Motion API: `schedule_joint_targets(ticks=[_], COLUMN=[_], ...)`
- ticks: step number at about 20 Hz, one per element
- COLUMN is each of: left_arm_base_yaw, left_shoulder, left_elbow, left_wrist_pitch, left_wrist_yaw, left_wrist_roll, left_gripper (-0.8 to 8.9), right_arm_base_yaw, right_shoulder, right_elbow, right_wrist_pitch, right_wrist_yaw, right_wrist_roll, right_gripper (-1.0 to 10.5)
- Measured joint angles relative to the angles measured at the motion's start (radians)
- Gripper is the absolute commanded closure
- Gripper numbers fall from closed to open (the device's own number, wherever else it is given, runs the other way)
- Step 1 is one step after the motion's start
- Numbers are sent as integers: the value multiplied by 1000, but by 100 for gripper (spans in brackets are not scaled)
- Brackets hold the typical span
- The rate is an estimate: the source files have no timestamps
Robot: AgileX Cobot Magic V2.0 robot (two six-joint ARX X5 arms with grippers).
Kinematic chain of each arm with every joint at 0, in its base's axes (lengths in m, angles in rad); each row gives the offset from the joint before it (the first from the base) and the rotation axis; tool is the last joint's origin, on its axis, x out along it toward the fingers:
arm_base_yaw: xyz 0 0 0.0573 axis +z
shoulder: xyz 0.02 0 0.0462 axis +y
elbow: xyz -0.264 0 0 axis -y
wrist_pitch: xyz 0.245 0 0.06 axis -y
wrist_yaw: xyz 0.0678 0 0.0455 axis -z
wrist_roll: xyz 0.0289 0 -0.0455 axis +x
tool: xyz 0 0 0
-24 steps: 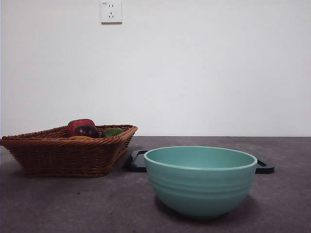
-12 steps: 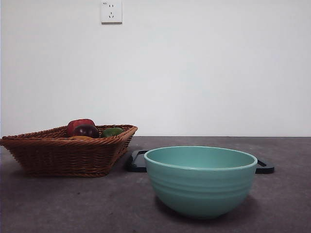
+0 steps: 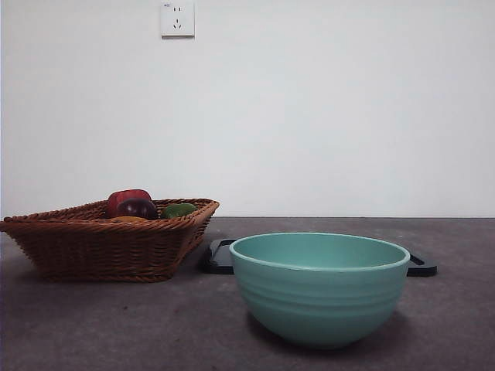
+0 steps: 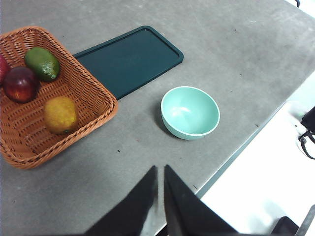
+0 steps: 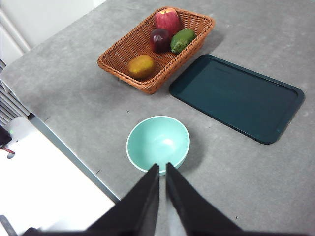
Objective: Pick up the wifruite, put it on the bowl, pick up the plate, put it on desk
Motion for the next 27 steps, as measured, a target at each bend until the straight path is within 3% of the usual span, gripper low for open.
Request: schedule_joint_targets(ticks=[4, 6, 9, 13, 15, 20, 27], left_arm_base_yaw=[170, 281, 392, 489, 501, 514, 516], left_shoulder=[-2, -42, -176, -346, -407, -500, -567], left_elbow=[-2, -62, -309, -725, -900, -1094, -1138], left_wrist_pitch=[3, 80, 394, 848, 967, 991, 1011], left_wrist_yaw=[-6, -62, -134, -140, -141, -173, -261], left_wrist_roll=[17, 27, 27, 5, -31, -80, -132], left_gripper=[796, 796, 796, 796, 796, 796, 796], right_arm_base_yaw=[0, 0, 0, 0, 0, 0, 0], right_shoulder=[0, 0, 0, 0, 0, 0, 0], right_elbow=[0, 0, 0, 0, 0, 0, 0], right_wrist_pitch=[0, 0, 0, 0, 0, 0, 0], right_wrist_yaw=[0, 0, 0, 0, 0, 0, 0], right_wrist_roll=[0, 0, 0, 0, 0, 0, 0], right_gripper=[930, 930, 930, 930, 930, 930, 930])
